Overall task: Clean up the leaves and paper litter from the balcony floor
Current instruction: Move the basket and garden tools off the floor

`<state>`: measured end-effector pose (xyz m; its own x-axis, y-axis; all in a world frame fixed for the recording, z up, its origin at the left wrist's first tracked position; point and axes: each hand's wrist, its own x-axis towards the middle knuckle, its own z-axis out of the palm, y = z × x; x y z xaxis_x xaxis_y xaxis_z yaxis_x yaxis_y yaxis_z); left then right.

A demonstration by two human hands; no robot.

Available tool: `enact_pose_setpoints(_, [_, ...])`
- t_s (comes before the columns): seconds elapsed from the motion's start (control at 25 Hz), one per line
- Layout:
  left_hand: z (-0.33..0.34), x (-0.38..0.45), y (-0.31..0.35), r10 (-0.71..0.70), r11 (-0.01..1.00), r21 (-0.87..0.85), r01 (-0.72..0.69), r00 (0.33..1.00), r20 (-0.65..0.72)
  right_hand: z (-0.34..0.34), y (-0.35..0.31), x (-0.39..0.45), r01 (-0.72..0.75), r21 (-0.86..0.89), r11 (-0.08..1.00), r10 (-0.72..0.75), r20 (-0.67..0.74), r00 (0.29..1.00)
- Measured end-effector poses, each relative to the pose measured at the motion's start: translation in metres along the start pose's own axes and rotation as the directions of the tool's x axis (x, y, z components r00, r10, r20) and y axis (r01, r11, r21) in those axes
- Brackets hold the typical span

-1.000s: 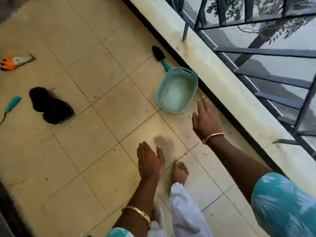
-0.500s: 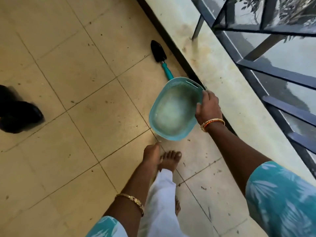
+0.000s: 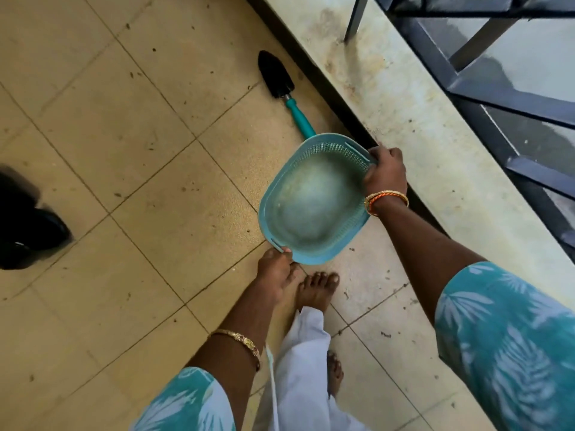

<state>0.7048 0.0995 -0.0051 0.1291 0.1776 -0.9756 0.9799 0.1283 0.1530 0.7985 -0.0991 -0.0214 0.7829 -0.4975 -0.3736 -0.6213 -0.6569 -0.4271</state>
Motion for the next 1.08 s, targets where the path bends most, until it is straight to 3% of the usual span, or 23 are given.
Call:
enact_pose_setpoints(0.32, [-0.044, -0.078, 0.016, 0.183, 0.962, 0.213, -0.173, 0.983, -0.029, -0.076, 0.018, -0.090, -0.235, 0.233, 0.944, 0.244, -0.008, 0.970])
enact_pose_setpoints(0.64, [-0.036, -0.167, -0.029, 0.408, 0.807, 0.422, -0.413, 0.907, 0.107, -0.149, 0.090, -0.249, -0.289, 0.526, 0.800, 0.422, -0.152, 0.894])
enact_pose_setpoints(0.84, [-0.027, -0.199, -0.125, 0.450, 0.660, 0.548, -0.515, 0.854, 0.261, -0.183, 0.173, -0.381, -0.360, 0.683, 0.636, 0.604, -0.150, 0.783])
enact_pose_setpoints(0.92, [-0.024, -0.204, -0.171, 0.435, 0.603, 0.636, -0.481, 0.867, 0.244, -0.194, 0.205, -0.436, -0.400, 0.700, 0.592, 0.666, -0.146, 0.731])
enact_pose_setpoints(1.08, [-0.008, -0.240, -0.268, 0.386, 0.440, 0.756, -0.484, 0.863, 0.327, -0.197, 0.280, -0.530, -0.499, 0.764, 0.409, 0.834, -0.091, 0.544])
